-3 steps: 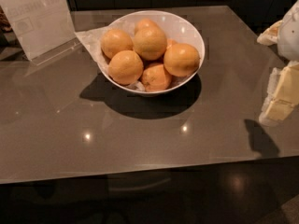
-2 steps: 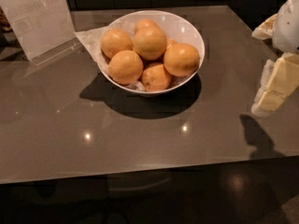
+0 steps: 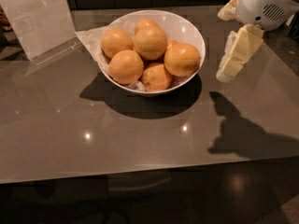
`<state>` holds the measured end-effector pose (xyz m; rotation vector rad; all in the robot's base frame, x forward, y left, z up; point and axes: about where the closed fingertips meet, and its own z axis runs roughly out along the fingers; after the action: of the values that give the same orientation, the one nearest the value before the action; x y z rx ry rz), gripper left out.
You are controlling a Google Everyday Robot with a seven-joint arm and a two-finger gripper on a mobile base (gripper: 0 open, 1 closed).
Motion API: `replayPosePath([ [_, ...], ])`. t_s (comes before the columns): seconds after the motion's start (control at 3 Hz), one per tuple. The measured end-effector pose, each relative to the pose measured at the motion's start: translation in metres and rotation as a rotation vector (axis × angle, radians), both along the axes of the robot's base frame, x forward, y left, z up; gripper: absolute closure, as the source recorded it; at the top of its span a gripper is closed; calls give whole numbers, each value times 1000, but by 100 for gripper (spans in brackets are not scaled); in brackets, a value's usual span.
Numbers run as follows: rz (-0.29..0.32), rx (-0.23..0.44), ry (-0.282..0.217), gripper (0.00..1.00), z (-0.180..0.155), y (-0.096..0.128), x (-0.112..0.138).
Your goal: Pick orange from white bowl
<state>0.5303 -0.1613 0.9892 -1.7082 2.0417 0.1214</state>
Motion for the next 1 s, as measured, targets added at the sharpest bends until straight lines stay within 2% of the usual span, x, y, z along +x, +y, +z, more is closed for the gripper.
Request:
replayPosePath([
  [0.33,60,59,-7,0,7,30,32],
  [0.67,62,66,-20,0,12,33,36],
  [1.0,54,140,23,0,-9,39,40],
])
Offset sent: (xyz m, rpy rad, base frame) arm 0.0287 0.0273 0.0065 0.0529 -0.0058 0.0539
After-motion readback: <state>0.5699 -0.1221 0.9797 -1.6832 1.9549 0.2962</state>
